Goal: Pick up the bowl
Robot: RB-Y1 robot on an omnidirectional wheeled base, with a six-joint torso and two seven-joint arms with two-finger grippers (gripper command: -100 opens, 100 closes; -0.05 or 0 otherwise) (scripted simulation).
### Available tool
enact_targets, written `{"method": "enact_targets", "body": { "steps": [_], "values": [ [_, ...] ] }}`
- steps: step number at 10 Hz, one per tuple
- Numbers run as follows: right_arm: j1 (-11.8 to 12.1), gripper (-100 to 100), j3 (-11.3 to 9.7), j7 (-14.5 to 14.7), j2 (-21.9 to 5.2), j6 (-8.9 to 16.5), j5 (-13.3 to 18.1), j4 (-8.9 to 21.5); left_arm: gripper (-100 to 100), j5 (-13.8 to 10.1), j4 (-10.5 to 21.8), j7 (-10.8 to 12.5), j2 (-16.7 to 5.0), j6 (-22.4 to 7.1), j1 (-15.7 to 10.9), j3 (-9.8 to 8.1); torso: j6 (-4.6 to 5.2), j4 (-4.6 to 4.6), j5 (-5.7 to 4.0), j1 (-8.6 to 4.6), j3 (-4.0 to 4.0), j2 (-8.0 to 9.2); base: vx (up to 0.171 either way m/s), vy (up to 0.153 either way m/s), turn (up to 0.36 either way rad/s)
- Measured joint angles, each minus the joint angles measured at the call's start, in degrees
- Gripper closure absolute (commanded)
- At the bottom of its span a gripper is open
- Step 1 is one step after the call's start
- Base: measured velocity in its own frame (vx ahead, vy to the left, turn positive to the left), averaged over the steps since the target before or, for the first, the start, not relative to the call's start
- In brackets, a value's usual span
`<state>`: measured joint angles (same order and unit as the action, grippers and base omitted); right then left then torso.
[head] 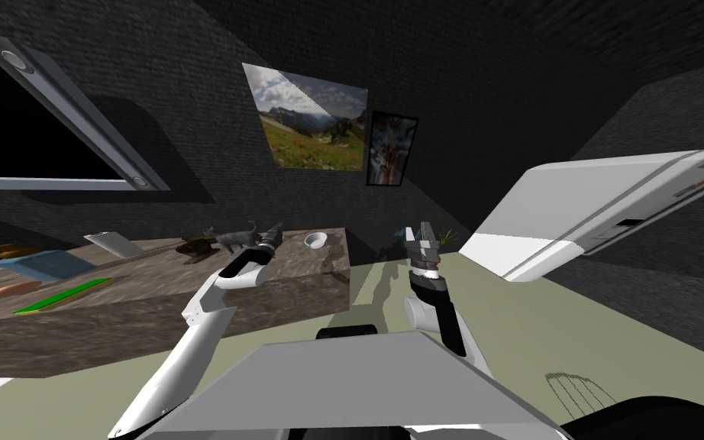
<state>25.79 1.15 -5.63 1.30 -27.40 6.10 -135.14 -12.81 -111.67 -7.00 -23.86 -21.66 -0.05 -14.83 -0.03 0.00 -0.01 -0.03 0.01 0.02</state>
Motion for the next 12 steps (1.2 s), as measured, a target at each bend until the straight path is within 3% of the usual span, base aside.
{"method": "enact_targets", "body": {
  "steps": [12],
  "values": [
    [0.00,0,0.00,0.00,0.00,0.00,0.00,0.00,-100,-2.11,7.52,-2.38,-2.64,-18.84,-7.07,-2.75,0.01,-0.01,0.01,0.04,-0.03,-0.05,0.001,-0.005,-0.081]
  ]
}}
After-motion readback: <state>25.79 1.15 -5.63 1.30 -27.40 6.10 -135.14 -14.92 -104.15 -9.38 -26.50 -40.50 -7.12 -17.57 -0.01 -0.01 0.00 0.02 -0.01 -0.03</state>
